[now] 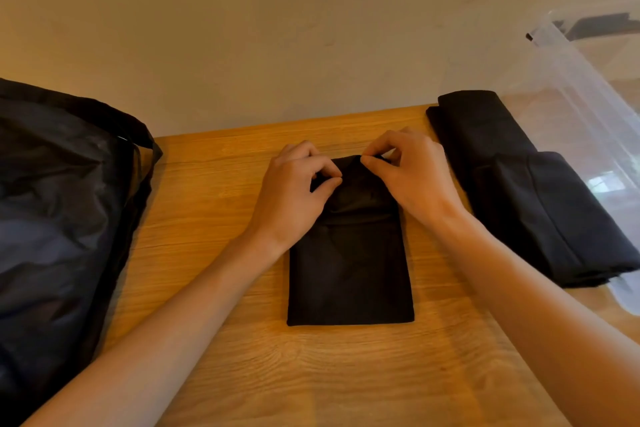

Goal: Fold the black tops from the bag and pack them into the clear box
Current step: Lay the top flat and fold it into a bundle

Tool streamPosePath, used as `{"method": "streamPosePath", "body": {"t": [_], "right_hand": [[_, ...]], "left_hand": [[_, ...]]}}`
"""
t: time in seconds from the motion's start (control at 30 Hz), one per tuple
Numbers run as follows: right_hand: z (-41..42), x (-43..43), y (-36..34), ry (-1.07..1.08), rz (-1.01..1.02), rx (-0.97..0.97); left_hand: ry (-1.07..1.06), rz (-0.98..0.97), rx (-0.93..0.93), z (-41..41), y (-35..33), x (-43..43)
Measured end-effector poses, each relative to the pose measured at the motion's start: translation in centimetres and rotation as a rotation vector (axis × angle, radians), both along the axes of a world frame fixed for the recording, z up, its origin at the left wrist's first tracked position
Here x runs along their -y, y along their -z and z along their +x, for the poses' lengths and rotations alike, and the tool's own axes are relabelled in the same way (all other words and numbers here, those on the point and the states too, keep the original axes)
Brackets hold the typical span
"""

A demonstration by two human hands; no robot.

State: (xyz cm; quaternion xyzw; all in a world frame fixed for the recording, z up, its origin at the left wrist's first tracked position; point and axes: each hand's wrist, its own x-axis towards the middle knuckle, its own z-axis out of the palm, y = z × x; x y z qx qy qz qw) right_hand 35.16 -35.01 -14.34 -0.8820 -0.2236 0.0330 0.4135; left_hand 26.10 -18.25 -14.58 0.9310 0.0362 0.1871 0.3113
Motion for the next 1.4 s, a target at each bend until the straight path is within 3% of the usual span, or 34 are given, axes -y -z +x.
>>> {"method": "streamPosePath", "body": {"t": [0.3,0.37,0.47,0.6,0.73,0.9,1.03,1.23,1.4], "right_hand": [[-1.0,1.5,0.3,-0.006,0.09,0.057],[-1.4,1.6,0.1,-0.01,-0.02,0.175],[-3.1,1.0,-0.4,-0.204,-0.27,0.327],[-4.5,1.3,0.2,-0.375,-0.622,0.287],[-4.2,3.4,0.2,-0.368,-0.734,0.188],[-4.4,3.7,-1.0,-0.305,-0.659,0.198],[-5.1,1.8,-1.1,-0.392,-0.657,0.296],[-4.8,3.1,0.3,-0.423,-0.663,0.23],[-5.6,4.5,0.1,-0.31,-0.418,0.338]], "left_hand": [[0.006,-0.051,0.049,-2.5,0.4,-0.5],[0.0,-0.003,0.015,-3.1,0.5,-1.0],[0.125,0.198,-0.213,-3.8,0.5,-1.5],[0.234,0.443,-0.366,-5.0,0.7,-2.1],[0.23,0.445,-0.39,-6.2,0.9,-3.3],[0.28,0.254,-0.271,-5.7,0.0,-3.8],[0.362,0.362,-0.296,-5.0,0.3,-3.3],[0.293,0.394,-0.331,-6.0,1.0,-3.9],[0.285,0.324,-0.268,-7.2,0.1,-2.4]]}}
